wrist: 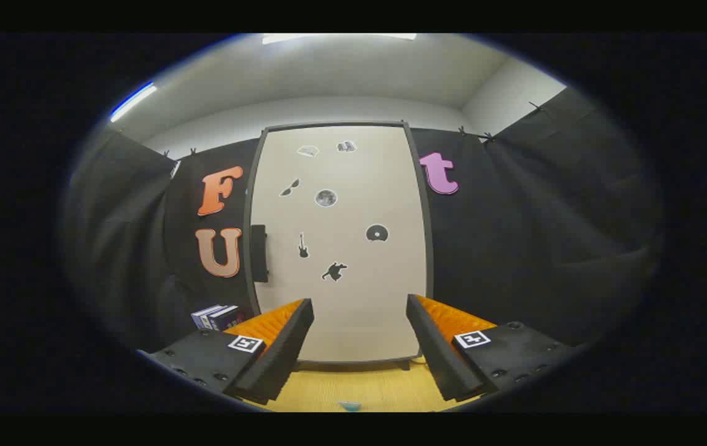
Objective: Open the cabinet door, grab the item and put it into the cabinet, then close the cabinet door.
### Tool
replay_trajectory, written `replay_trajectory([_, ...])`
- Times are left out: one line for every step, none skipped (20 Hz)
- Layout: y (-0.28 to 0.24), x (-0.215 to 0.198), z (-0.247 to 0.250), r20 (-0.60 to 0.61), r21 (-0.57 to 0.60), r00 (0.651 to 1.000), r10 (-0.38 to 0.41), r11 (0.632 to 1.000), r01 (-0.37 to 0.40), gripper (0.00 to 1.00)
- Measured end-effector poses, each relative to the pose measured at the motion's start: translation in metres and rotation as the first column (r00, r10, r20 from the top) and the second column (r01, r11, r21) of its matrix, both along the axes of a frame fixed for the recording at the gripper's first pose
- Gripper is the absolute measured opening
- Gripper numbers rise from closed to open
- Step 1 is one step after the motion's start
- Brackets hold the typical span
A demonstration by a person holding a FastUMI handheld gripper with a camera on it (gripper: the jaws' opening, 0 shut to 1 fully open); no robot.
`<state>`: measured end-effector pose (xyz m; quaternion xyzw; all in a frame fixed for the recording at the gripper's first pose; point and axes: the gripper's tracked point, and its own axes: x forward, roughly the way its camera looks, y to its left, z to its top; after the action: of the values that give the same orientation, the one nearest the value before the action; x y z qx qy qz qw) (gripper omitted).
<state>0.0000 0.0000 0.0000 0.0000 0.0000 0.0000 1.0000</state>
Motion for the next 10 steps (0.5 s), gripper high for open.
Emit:
replay_trajectory([0.0009, -0.0004, -0.0004, -0.001, 0.002, 1.000, 0.000, 1.000, 0.000, 0.97])
replay_trajectory([0.0018, -0.0014, -0.0005, -0.003, 0.003, 1.000, 0.002, 1.000, -0.002, 0.97])
replay_trajectory([0.0029, -0.0020, -0.0001, -0.001, 0.003, 1.000, 0.002, 1.000, -0.002, 0.97])
replay_trajectory([0.0038, -0.0029, 0.0006, 0.000, 0.003, 1.000, 0.002, 1.000, -0.002, 0.97])
replay_trajectory([0.0043, -0.0033, 0.0006, 0.001, 0.001, 1.000, 0.000, 1.000, 0.000, 0.97])
replay_trajectory([0.0037, -0.0033, 0.0006, 0.001, -0.002, 1.000, -0.004, 1.000, 0.004, 0.97])
replay_trajectory([0.0033, -0.0027, 0.0006, 0.001, -0.004, 1.000, -0.008, 1.000, 0.008, 0.97])
replay_trajectory([0.0026, -0.0032, 0.0008, 0.001, -0.004, 1.000, -0.013, 1.000, 0.013, 0.97])
replay_trajectory([0.0025, -0.0027, 0.0006, 0.000, -0.002, 1.000, -0.015, 1.000, 0.015, 0.97])
replay_trajectory([0.0026, -0.0042, 0.0007, -0.001, 0.002, 1.000, -0.017, 1.000, 0.017, 0.97])
